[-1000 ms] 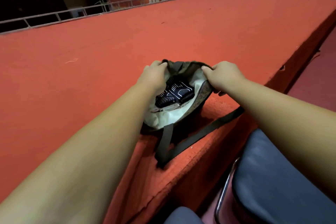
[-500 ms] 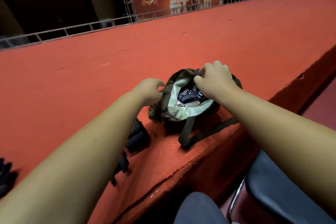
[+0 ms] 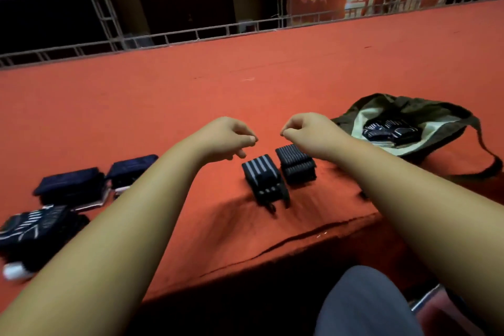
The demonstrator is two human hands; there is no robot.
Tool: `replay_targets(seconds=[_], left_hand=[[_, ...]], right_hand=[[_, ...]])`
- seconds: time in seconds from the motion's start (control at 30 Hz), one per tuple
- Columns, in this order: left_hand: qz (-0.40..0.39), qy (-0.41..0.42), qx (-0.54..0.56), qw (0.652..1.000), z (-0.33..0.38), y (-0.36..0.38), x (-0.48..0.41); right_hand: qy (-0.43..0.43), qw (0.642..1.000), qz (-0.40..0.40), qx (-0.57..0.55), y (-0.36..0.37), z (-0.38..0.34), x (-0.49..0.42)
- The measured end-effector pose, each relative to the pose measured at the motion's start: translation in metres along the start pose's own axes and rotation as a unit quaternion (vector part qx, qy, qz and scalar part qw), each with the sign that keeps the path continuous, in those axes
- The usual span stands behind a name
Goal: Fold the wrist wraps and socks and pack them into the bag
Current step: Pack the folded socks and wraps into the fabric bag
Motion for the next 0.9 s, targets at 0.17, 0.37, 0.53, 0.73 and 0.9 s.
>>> replay_targets(seconds=[0.17, 0.37, 0.53, 0.73, 0.9], left_hand=[[0.051, -0.071, -0.011, 0.996, -0.060, -0.056, 0.089], [0.156, -0.149, -0.010, 0.976, -0.124, -0.103, 0.191], [0.272, -0.197, -0.039, 0.941, -0.170, -0.129, 0.265], [0.393, -0.301, -0.043, 0.868, -0.232, -0.144, 0.325], [0.415, -0.377, 0.074, 0.825, -0.286, -0.127, 0.347]], right_hand=[[-0.063, 0.995, -0.072, -0.017, 0.066, -0.064, 0.014], [-0.103, 0.980, -0.167, -0.037, 0.145, -0.134, 0.035], [-0.118, 0.966, -0.225, -0.049, 0.211, -0.184, 0.056], [-0.142, 0.947, -0.277, -0.083, 0.285, -0.230, 0.083], [-0.185, 0.949, -0.242, -0.083, 0.320, -0.267, 0.092]])
Point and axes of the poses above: each hand's wrist, its own x-axis away from the middle knuckle, its own y-axis out of the palm, z = x × y, the point moved 3 cm from there along -x, towards the middle knuckle, and after that the axes turned 10 degrees about y, right-handed, at the moved point
